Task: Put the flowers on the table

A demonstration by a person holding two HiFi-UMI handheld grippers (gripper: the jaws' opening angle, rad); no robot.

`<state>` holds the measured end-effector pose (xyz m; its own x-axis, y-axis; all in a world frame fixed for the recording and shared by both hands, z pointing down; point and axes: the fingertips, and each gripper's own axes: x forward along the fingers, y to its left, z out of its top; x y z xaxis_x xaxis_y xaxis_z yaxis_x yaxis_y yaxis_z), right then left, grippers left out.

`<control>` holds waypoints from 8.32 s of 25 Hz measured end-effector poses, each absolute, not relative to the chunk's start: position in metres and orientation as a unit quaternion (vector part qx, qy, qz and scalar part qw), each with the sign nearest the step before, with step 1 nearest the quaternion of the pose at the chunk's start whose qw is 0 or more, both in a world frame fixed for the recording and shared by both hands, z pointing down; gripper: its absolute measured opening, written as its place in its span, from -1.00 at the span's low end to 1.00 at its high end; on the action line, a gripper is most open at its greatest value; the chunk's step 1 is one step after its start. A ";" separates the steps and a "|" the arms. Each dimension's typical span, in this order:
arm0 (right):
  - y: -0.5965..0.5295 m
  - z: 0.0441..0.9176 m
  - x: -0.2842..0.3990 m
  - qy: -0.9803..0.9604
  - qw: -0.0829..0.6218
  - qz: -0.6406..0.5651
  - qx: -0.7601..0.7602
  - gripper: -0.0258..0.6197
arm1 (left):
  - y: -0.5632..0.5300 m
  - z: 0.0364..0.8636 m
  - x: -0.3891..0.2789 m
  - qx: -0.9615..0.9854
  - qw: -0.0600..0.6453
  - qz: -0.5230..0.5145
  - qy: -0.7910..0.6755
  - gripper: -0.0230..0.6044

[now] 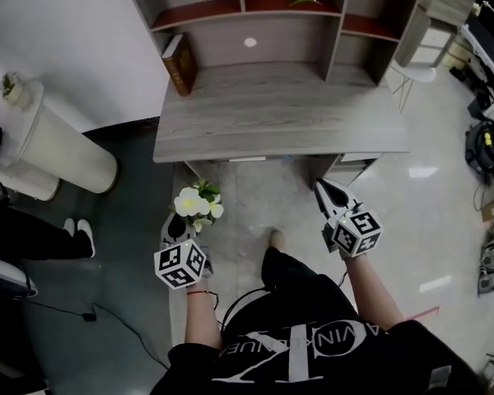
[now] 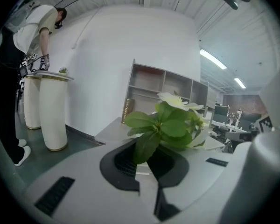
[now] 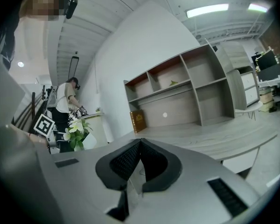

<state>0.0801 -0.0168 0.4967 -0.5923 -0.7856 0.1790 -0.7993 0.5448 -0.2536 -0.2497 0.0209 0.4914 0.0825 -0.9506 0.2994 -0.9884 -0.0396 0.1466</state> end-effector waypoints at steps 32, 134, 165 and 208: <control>-0.215 0.512 0.096 -0.864 0.012 0.192 0.464 -0.89 | -0.220 0.488 -0.201 0.762 0.163 0.081 -0.622 -0.83; -0.367 0.586 -0.030 -0.864 0.079 0.280 0.411 -0.89 | -0.457 0.574 -0.219 0.779 0.276 0.042 -0.561 -0.68; -0.350 0.528 -0.020 -0.896 0.050 0.199 0.394 -0.89 | -0.380 0.528 -0.216 0.798 0.210 0.058 -0.562 -0.89; -0.329 0.421 0.002 -0.912 -0.032 0.088 0.400 -0.89 | -0.327 0.412 -0.233 0.789 0.062 0.034 -0.610 -0.92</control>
